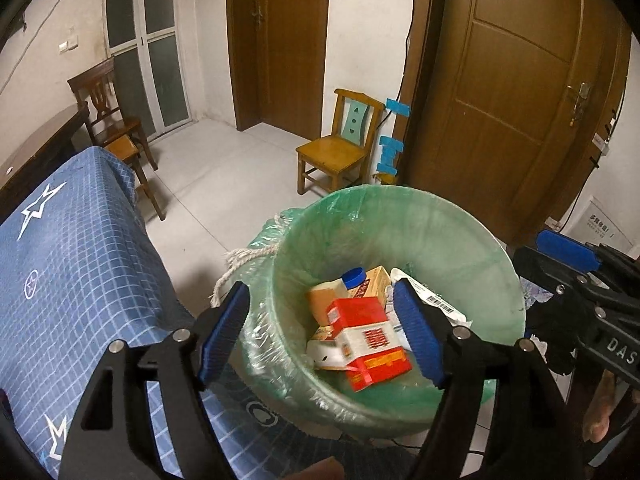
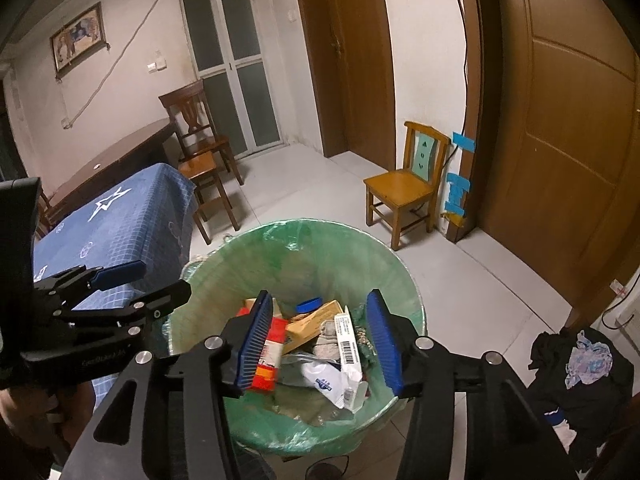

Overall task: Collect trash
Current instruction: 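Move both open tools back over the table toward the wrappers, then close the left tool on the orange wrapper while the right tool grasps the gold box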

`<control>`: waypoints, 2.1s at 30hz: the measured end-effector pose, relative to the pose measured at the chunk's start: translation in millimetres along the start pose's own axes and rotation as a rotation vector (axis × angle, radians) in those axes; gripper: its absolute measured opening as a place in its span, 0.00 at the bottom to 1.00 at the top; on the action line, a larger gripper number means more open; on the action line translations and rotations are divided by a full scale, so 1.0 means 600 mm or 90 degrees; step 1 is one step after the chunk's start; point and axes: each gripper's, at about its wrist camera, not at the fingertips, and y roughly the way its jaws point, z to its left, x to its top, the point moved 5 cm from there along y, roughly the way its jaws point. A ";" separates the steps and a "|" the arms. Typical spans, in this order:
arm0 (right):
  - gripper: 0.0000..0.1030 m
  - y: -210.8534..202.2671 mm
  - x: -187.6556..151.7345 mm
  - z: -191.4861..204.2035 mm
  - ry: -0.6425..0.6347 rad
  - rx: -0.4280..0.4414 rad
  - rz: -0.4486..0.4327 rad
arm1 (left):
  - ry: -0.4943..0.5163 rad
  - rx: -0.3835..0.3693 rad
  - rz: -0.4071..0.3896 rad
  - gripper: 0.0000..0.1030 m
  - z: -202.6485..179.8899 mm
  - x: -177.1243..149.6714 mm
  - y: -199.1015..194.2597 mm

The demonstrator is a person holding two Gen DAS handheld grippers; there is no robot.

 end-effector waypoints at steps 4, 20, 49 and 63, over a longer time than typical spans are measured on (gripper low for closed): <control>0.55 -0.036 -0.005 0.026 -0.004 0.021 -0.031 | -0.002 -0.002 -0.009 0.70 0.016 -0.011 -0.035; 0.71 -0.112 -0.069 0.290 -0.119 0.196 -0.043 | -0.047 0.064 -0.065 0.70 0.227 -0.127 -0.271; 0.71 -0.081 -0.230 0.750 -0.216 0.530 0.203 | -0.133 0.174 0.087 0.63 0.673 -0.383 -0.364; 0.62 -0.032 -0.267 0.891 -0.210 0.526 0.267 | -0.125 0.177 0.084 0.53 0.677 -0.393 -0.349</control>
